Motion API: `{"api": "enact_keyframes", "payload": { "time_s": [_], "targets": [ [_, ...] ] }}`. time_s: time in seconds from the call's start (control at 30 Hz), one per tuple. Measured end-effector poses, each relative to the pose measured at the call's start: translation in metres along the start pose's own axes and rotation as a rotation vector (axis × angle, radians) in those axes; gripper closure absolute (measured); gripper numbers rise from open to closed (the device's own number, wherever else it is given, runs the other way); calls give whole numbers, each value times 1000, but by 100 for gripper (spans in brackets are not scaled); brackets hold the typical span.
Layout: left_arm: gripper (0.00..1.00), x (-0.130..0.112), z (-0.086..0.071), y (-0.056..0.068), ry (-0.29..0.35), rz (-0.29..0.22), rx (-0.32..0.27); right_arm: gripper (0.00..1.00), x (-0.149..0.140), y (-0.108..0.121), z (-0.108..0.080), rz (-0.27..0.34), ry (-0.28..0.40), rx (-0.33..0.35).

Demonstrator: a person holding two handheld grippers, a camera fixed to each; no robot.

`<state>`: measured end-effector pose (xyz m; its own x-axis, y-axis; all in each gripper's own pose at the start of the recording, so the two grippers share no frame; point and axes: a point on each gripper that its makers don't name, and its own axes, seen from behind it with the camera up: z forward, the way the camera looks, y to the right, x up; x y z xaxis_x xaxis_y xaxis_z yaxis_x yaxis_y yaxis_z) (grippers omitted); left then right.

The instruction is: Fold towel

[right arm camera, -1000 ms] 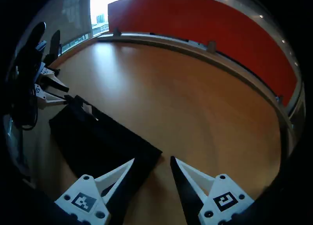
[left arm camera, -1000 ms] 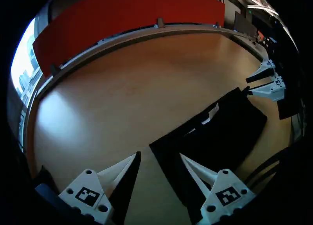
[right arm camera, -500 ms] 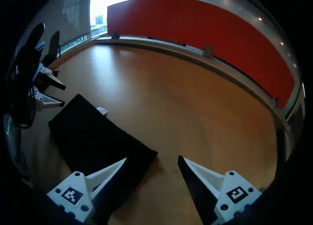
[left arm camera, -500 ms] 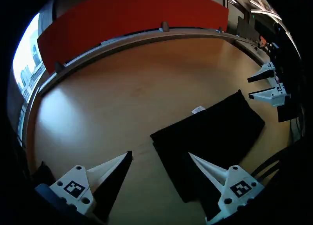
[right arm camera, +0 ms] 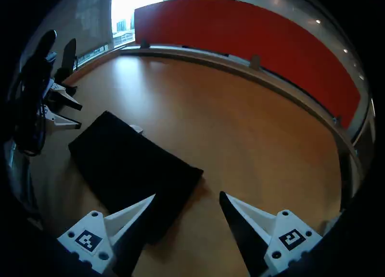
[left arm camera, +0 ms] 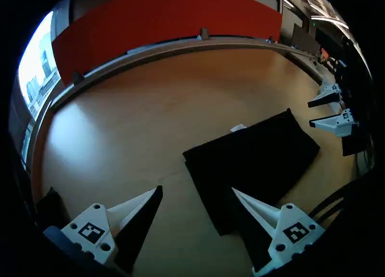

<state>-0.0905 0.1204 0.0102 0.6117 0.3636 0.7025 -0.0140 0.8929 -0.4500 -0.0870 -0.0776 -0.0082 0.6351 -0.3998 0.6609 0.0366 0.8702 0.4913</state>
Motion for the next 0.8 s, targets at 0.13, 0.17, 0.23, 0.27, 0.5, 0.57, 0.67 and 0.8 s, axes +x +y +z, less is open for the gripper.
{"api": "enact_keyframes", "payload": {
  "time_s": [0.13,0.17,0.23,0.27,0.5,0.57,0.67,0.8],
  "targets": [
    [5,-8,-8,3,3,-12,-1,7,-6,-6,-7,8,2,3],
    [5,-11,-10,5,2,-16,-2,7,-8,-8,-9,10,2,4],
    [5,-15,-14,6,3,-22,-2,7,-12,-10,-12,14,3,4],
    [5,-18,-16,7,3,-26,-1,7,-14,-11,-14,16,3,4],
    [5,-37,-28,11,-4,-53,2,7,-26,-19,-24,30,-4,3],
    [5,-42,-30,12,-4,-62,4,7,-30,-22,-28,34,-5,4],
    [5,-47,-34,13,-3,-72,3,8,-34,-24,-32,39,-7,3],
    [5,-52,-38,14,-2,-82,4,7,-40,-27,-36,44,-10,3]
  ]
}}
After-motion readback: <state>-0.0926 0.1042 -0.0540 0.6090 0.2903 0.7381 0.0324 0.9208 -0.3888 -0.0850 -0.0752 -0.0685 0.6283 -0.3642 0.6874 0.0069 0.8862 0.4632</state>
